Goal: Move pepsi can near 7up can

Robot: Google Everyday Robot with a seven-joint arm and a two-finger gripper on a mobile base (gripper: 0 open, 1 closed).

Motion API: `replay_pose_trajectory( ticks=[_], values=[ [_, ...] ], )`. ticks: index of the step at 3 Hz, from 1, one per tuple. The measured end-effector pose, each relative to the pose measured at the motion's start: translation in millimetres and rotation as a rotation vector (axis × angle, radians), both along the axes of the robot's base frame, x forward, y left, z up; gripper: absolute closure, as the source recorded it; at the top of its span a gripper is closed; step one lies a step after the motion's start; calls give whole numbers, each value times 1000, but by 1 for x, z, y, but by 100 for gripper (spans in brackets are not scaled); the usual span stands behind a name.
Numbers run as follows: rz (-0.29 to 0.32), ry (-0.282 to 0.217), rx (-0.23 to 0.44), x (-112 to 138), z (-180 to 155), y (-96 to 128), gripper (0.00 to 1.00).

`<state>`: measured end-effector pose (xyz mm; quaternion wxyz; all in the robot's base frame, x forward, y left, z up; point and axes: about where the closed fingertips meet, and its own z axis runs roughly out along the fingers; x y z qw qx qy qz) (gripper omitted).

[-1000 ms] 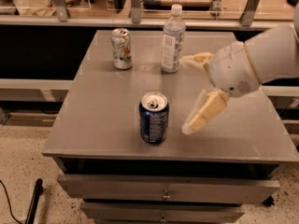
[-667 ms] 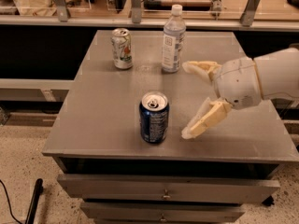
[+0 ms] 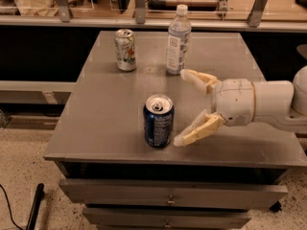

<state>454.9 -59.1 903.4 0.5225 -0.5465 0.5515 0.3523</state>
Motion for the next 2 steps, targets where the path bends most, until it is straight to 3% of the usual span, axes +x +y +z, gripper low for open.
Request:
replay_pose_trajectory(
  ticks=[2],
  values=[
    [106,33,97,-14,-6,43,0]
  ],
)
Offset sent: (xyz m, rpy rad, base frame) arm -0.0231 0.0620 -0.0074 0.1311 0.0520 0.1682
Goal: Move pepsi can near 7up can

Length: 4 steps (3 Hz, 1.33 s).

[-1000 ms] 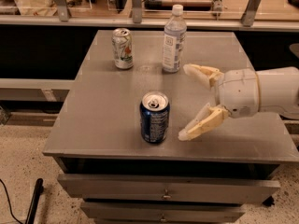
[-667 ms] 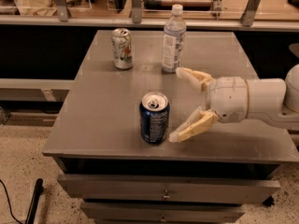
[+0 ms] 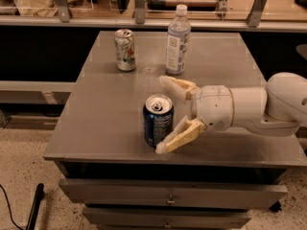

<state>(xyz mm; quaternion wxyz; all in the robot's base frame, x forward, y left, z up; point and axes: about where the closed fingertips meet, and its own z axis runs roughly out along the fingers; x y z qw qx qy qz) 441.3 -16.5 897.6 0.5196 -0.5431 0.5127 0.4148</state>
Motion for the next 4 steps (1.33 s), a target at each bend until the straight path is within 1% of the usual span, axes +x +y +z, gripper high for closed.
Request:
replay_pose_trajectory(
  ticks=[1,2,4],
  values=[
    [15,15,4,-6,-1,4,0],
    [20,13,3,-7,0,7,18],
    [39,5,-8,-8,2,14,64]
  ],
)
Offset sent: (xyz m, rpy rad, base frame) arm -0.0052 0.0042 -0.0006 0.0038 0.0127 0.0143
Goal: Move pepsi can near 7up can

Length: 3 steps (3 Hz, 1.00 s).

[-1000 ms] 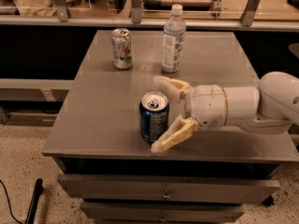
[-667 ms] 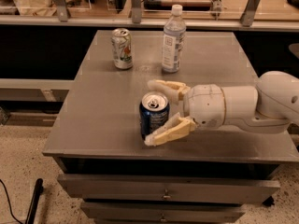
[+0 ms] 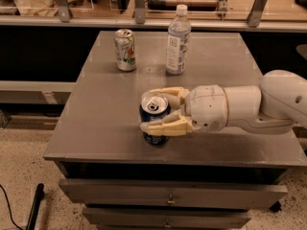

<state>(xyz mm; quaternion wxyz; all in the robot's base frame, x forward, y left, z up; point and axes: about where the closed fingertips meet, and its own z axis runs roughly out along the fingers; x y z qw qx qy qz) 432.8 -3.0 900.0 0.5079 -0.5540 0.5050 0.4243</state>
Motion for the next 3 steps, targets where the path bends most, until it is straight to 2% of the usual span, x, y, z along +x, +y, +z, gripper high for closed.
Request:
replay_pose_trajectory(
  ticks=[1,2,3],
  values=[
    [2,-54,21,16,16,15,87],
    [-16,-159,55,42,51,38,100],
    [-102,-271,83,60,78,54,100]
  ],
)
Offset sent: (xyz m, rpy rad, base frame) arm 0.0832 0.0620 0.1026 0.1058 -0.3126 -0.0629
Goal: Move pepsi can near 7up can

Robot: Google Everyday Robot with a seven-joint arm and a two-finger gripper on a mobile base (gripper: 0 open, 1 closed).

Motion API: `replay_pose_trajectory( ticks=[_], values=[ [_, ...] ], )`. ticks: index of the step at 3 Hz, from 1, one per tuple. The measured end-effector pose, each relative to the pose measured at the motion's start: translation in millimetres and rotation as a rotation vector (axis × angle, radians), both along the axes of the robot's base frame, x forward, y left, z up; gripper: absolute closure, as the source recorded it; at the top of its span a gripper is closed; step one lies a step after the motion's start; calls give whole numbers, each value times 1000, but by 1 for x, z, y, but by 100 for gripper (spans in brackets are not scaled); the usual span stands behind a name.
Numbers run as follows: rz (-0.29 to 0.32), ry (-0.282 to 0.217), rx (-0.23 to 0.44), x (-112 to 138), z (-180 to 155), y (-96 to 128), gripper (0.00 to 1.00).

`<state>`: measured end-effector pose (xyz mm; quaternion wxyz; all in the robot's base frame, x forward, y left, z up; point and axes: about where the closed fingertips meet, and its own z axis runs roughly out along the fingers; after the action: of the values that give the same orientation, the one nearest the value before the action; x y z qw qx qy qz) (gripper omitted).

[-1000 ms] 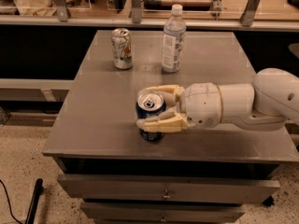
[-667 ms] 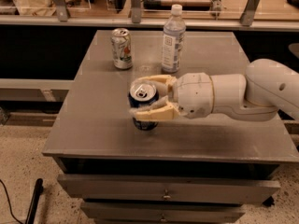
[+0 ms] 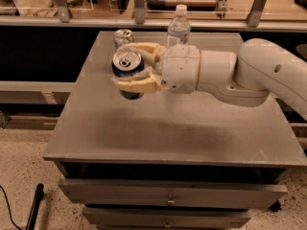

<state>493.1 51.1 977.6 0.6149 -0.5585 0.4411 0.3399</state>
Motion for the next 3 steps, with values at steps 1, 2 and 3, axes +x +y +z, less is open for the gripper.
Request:
replay_pose_trajectory(
  ticks=[1,2,3],
  values=[
    [-125,-72,35,9,4,8,100],
    [-194,-130,23,19,7,13,100],
    [-195,-130,21,20,6,12,100]
  ],
)
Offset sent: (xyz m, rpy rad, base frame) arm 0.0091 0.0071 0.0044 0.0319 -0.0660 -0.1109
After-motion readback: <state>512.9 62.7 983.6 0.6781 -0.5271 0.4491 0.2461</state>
